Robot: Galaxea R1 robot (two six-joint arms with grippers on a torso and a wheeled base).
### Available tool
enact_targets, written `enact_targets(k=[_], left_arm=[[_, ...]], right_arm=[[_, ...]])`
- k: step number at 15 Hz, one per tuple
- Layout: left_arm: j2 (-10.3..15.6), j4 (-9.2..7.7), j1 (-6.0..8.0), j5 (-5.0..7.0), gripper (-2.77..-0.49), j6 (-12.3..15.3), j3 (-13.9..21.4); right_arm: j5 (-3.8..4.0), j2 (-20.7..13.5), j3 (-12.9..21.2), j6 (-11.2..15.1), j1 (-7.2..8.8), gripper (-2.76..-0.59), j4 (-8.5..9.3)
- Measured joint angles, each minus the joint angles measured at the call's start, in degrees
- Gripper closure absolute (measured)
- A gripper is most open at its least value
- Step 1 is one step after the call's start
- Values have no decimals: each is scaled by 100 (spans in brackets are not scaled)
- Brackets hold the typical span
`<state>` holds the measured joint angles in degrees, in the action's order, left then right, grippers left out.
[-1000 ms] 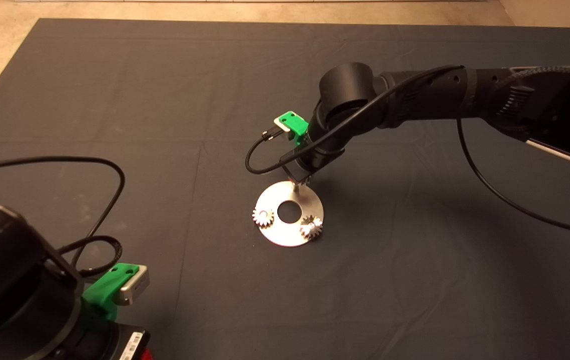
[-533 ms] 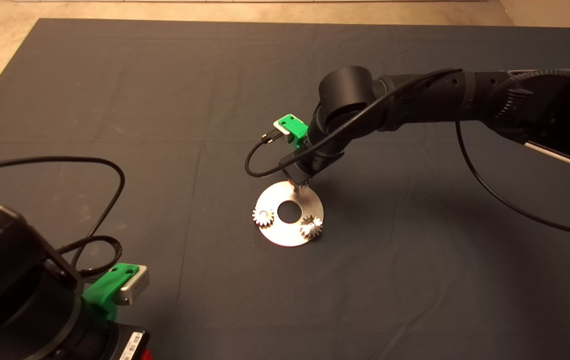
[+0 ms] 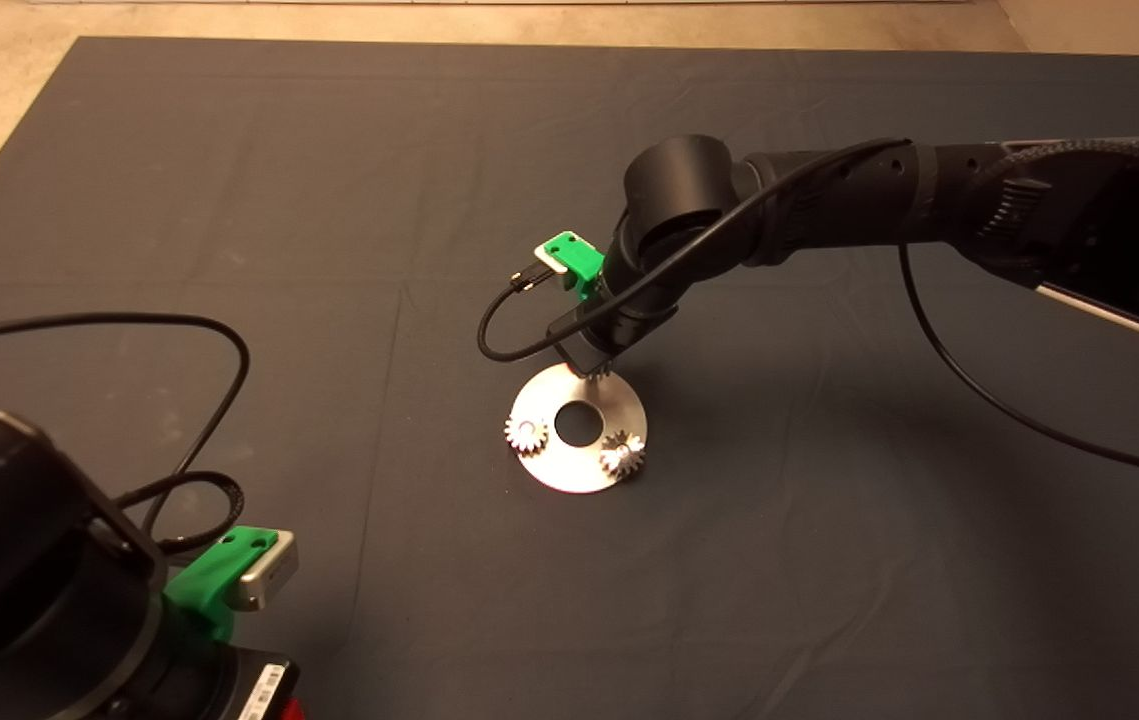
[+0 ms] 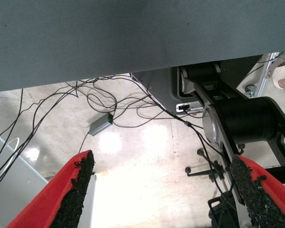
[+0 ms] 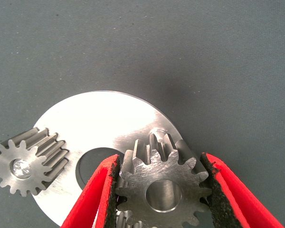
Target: Install three planetary gears onto the carrier pins
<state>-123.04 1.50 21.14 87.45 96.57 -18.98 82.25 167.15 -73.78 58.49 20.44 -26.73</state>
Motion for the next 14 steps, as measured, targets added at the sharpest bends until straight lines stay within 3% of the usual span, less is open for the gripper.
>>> enact_targets(k=[3, 9, 14], left_arm=[[0, -2, 0, 1, -204, 0, 0], [0, -2, 0, 1, -204, 0, 0], [0, -2, 0, 1, -204, 0, 0]], right_arm=[[7, 2, 2, -4, 0, -110, -20], [169, 2, 5, -11, -2, -110, -68], [176, 5, 11, -12, -79, -110, -80]])
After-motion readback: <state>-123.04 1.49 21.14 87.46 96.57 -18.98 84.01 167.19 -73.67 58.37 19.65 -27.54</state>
